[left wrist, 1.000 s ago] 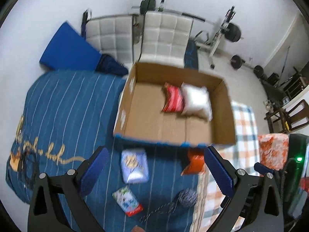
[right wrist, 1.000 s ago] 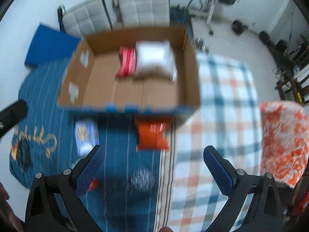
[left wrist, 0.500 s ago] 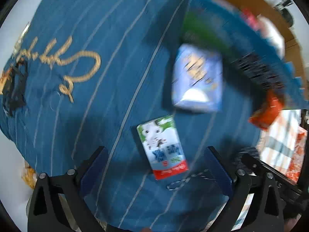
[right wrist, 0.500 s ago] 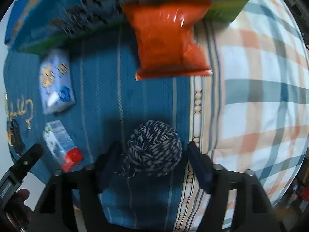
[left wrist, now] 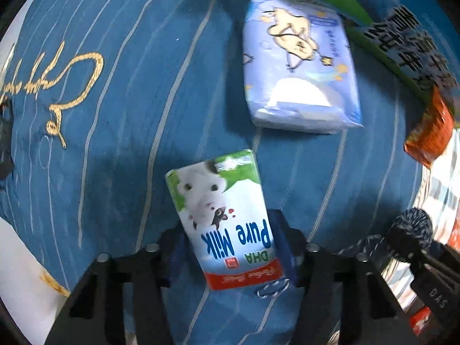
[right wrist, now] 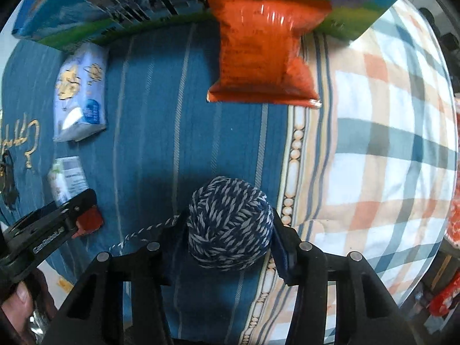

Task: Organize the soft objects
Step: 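Grasp the DHA Pure Milk carton with the left tool while the right tool grasps the yarn ball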

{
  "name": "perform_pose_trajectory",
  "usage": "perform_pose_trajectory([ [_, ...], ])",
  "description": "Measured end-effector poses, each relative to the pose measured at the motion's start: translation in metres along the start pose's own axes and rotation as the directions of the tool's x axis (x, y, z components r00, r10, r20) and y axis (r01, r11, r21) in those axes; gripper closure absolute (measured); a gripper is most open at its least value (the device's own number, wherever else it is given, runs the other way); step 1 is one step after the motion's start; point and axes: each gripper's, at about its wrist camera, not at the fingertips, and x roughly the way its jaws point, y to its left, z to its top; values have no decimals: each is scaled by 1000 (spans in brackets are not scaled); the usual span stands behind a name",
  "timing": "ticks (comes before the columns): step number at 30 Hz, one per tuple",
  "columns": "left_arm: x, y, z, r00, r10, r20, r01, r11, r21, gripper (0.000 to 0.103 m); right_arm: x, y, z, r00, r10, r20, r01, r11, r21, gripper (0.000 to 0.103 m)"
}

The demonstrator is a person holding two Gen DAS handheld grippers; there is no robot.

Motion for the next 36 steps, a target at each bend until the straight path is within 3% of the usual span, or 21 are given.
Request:
perform_pose_trajectory([
  [6,-18,-5,-15,1000,-5,27,4,999,39,60,-60,-7,-7,993,45,112,-42,999,-32,51],
  [10,-49,-14,-28,994,-36,100,31,998,54,60,-116,-13,-11,976,97,194,-89,995,-45,51],
  [14,-101,-30,-39,974,-96,204,79,993,91,60,-182,-17,-12,946,148,288,-132,989,-73,51],
  [19,-189,-46,-31,919,-185,349,133,977,168,60,-272,-13,-4,883,199,424,-163,979,-120,51],
  [25,-285,-53,3,833,-275,480,160,950,267,60,-383,-7,13,764,220,606,-142,974,-175,51],
  [30,-337,-64,24,776,-303,554,143,939,314,60,-457,-6,32,663,205,720,-117,978,-170,51],
  [33,-363,-70,44,745,-318,587,143,935,325,60,-476,-6,49,634,191,750,-114,981,-155,51],
  [36,-374,-75,65,735,-321,597,140,933,330,60,-478,-5,67,639,177,749,-110,984,-138,51],
])
